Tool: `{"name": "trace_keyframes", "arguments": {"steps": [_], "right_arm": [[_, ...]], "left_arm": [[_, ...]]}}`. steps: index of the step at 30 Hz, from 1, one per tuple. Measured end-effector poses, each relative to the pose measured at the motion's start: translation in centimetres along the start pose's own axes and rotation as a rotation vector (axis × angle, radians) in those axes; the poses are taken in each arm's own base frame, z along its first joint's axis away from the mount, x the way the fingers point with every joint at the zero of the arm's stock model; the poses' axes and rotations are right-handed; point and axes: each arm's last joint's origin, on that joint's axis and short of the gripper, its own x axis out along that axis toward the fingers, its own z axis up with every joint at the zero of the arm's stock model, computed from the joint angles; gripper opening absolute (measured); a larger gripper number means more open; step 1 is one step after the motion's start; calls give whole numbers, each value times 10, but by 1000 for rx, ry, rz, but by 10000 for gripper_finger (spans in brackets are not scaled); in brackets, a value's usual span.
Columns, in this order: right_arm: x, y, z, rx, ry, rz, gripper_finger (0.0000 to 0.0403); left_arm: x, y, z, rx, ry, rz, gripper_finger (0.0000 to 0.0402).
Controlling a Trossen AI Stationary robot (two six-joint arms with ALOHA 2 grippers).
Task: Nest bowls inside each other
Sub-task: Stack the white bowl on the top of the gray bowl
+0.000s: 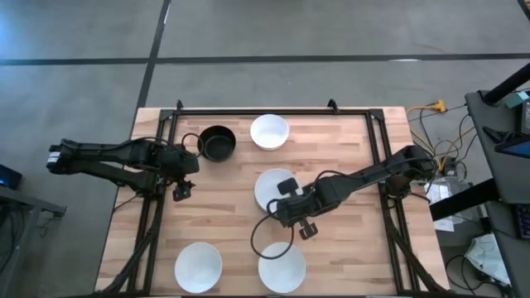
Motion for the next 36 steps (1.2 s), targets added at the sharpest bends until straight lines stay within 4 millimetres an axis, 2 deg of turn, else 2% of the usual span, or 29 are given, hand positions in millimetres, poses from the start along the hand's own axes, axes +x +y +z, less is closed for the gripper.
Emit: {"name": "trace_keyframes", "arguments": {"steps": [11, 22, 30, 36], "right_arm": [[29, -2, 4, 15, 21, 3, 9], [30, -1, 2, 68, 49, 16, 9], [31, -1, 2, 166, 43, 104, 10], [31, -1, 2, 211, 45, 108, 41]], "left_arm": [[0, 0, 0, 20, -3, 6, 244], [0, 0, 0, 20, -3, 6, 244], [0, 0, 0, 28, -3, 5, 245], [0, 0, 0, 28, -2, 5, 244]]}}
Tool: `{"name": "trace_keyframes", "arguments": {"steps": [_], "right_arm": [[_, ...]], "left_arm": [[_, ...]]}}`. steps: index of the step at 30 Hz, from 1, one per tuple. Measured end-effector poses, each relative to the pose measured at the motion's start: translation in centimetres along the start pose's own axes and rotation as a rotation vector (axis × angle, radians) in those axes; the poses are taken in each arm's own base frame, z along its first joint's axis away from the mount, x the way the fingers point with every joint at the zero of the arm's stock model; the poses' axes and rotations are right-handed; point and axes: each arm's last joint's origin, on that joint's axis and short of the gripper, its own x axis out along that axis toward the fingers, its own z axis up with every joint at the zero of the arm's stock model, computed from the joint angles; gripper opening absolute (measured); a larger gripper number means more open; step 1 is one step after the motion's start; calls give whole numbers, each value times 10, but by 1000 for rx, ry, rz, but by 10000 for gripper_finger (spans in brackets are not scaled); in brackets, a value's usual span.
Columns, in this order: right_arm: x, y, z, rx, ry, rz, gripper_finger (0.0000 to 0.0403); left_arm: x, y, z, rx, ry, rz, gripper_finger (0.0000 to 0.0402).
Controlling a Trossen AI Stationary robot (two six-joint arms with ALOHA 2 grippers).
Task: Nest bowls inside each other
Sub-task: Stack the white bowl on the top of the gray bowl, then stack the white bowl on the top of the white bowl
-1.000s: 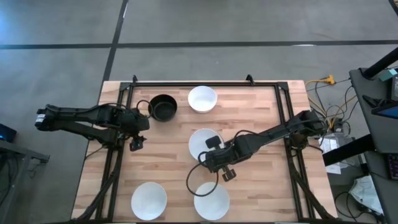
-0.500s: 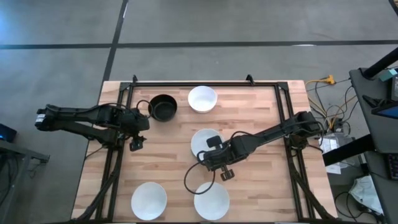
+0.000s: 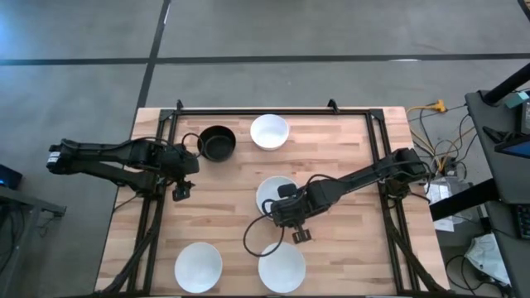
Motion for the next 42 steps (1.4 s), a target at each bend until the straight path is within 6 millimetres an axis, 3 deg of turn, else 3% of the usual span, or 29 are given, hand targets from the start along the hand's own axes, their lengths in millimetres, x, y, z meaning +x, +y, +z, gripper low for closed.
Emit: {"name": "trace_keyframes", "arguments": {"steps": [9, 16, 21, 26, 31, 36, 42], "right_arm": [[-15, 0, 13, 16, -62, 1, 95], [-38, -8, 27, 75, -135, -5, 87], [-68, -20, 28, 133, -217, -7, 71], [-96, -23, -1, 312, -240, 10, 67], [-105, -13, -48, 626, -232, 62, 80], [-86, 7, -86, 980, -251, 181, 110], [-49, 36, -102, 1262, -242, 343, 165]], "left_arm": [[0, 0, 0, 0, 0, 0, 244], [0, 0, 0, -1, 1, 0, 244], [0, 0, 0, -2, -1, -1, 244], [0, 0, 0, -17, 1, -12, 244], [0, -1, 0, -37, 4, -21, 244], [0, -1, 0, -36, 1, -22, 245], [0, -1, 0, -36, -1, -22, 245]]}}
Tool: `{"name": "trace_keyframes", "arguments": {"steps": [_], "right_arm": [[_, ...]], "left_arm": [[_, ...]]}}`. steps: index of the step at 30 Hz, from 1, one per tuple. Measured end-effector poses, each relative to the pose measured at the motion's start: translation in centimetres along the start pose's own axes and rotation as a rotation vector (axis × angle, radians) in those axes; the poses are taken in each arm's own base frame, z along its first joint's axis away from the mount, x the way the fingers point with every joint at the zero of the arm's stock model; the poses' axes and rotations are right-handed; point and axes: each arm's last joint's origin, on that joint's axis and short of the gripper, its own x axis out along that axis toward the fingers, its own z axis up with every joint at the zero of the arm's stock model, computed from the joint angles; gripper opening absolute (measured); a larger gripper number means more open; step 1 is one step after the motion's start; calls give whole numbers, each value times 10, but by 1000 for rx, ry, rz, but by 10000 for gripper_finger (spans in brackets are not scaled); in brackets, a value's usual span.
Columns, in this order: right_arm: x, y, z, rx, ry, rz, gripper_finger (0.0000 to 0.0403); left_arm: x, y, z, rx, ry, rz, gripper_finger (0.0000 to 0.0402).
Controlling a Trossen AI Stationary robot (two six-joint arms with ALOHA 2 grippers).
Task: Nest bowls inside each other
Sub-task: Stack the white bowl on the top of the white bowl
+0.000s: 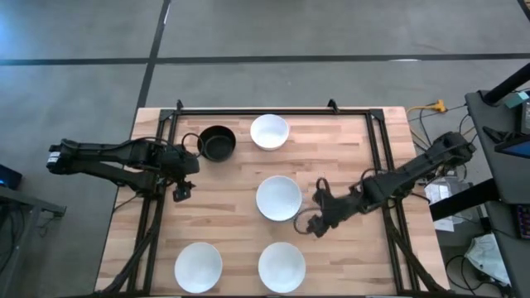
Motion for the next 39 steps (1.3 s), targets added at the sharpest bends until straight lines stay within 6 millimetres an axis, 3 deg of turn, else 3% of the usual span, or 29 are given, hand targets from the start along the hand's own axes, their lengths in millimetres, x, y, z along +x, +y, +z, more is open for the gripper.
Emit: {"name": "trace_keyframes", "arguments": {"steps": [5, 10, 24, 32, 39], "right_arm": [[25, -4, -15, 78, 53, -44, 192], [48, 5, -18, 99, 54, -87, 196], [112, 34, -23, -72, 196, -238, 196], [122, 41, -26, -129, 215, -294, 181], [120, 30, -28, -130, 230, -341, 105]], "left_arm": [[0, 0, 0, 0, -3, -1, 245], [1, -1, 2, 0, -9, -2, 244], [2, -1, 3, -2, -17, -4, 244], [3, -1, 4, 6, -8, -3, 244], [4, -2, 5, 30, -9, -3, 245]]}}
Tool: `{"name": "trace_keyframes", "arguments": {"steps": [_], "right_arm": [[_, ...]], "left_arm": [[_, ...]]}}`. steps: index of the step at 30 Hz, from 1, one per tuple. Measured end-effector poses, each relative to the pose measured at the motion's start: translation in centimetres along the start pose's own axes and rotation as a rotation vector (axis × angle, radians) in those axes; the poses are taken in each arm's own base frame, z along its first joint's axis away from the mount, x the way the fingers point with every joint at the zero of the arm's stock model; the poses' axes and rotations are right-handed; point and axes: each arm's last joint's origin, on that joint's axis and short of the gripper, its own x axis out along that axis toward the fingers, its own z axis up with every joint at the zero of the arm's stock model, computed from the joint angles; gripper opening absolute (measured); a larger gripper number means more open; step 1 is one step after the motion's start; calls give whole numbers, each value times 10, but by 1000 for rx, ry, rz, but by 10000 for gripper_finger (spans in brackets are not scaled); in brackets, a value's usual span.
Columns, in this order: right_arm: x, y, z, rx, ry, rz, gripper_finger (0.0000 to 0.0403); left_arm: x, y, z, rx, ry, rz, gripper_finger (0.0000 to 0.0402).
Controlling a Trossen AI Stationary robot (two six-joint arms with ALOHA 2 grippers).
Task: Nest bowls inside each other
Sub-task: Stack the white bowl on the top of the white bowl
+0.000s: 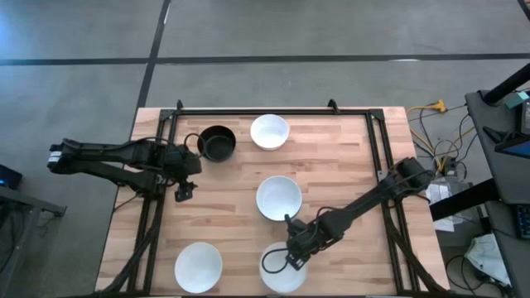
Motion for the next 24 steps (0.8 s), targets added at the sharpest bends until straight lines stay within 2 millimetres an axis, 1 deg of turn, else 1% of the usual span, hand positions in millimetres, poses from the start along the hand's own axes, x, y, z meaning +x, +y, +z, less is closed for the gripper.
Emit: {"name": "trace_keyframes", "arguments": {"steps": [4, 7, 10, 13, 15, 17, 20, 24], "right_arm": [[-3, 0, -1, -34, 32, 13, 54], [-4, -2, -3, -65, 68, 9, 26], [-10, -4, -5, -102, 124, 11, 12], [-22, -6, -7, -126, 161, 15, 10], [-34, -7, -7, -139, 158, 26, 9], [-50, -9, -7, -154, 151, 40, 9], [-78, -15, -6, -195, 131, 77, 9], [-119, -21, -7, -329, 37, 163, 9]], "left_arm": [[1, 0, 1, 4, 6, 2, 244], [2, 0, 1, 6, 10, 3, 244], [3, 0, 1, 7, 12, 3, 245], [7, -1, 2, 16, 4, 2, 244], [10, -1, 1, 27, 13, 4, 244], [14, -1, 1, 26, 10, 3, 244], [20, -1, -1, 28, 28, 7, 244], [25, -2, -2, 29, 38, 9, 245]]}}
